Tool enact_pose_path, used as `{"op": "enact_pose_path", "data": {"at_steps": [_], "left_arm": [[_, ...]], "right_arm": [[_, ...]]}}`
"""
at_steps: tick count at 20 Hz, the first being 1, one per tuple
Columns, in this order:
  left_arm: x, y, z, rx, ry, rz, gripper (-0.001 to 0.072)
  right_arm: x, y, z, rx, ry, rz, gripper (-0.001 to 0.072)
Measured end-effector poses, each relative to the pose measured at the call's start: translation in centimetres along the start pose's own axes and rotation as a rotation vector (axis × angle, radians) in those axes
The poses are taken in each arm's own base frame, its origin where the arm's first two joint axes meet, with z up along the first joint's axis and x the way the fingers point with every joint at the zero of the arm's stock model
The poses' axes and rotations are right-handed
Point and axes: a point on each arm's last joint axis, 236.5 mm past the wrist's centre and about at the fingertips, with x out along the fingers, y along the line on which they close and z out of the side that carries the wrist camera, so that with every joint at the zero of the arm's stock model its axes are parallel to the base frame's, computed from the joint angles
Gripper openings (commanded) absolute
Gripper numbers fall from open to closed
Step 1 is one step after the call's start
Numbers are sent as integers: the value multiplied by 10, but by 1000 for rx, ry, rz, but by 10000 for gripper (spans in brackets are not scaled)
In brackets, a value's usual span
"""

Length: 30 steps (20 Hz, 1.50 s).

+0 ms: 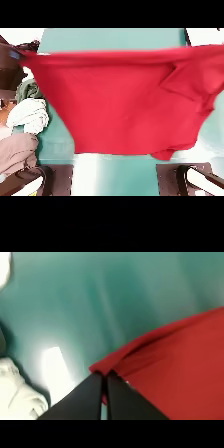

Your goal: Fold the shirts.

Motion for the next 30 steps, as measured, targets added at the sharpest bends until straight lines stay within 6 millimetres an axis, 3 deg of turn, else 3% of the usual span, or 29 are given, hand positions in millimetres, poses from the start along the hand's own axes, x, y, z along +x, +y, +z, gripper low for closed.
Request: {"op": "enact_pose_path", "data": {"at_steps": [3, 5, 8, 11, 15, 23, 27, 28, 29, 30], "left_arm": [[90, 15, -9, 3, 97, 18, 24], [133, 26, -10, 10, 110, 43, 23], [177, 41, -5, 29, 92, 86, 24], [201, 52, 3, 52, 58, 123, 23], [217, 60, -6, 70, 84, 150, 22], [246, 56, -113, 44, 388, 116, 23], [249, 47, -136, 17, 447, 77, 25], [248, 44, -139, 12, 459, 69, 153], [247, 42, -143, 7, 474, 61, 470], [246, 41, -148, 3, 496, 56, 566]], "right_arm": [[77, 1, -11, -40, 143, 35, 14], [125, 1, -16, -72, 184, 31, 14], [182, -5, -19, -123, 200, -12, 14], [220, -10, -19, -160, 194, -39, 14], [237, -18, -19, -209, 192, -69, 14], [231, -40, -64, -306, 356, -119, 14], [237, -52, -94, -303, 399, -131, 25], [238, -54, -100, -302, 405, -132, 190], [238, -55, -105, -301, 412, -133, 515], [238, -58, -110, -302, 422, -138, 594]]}}
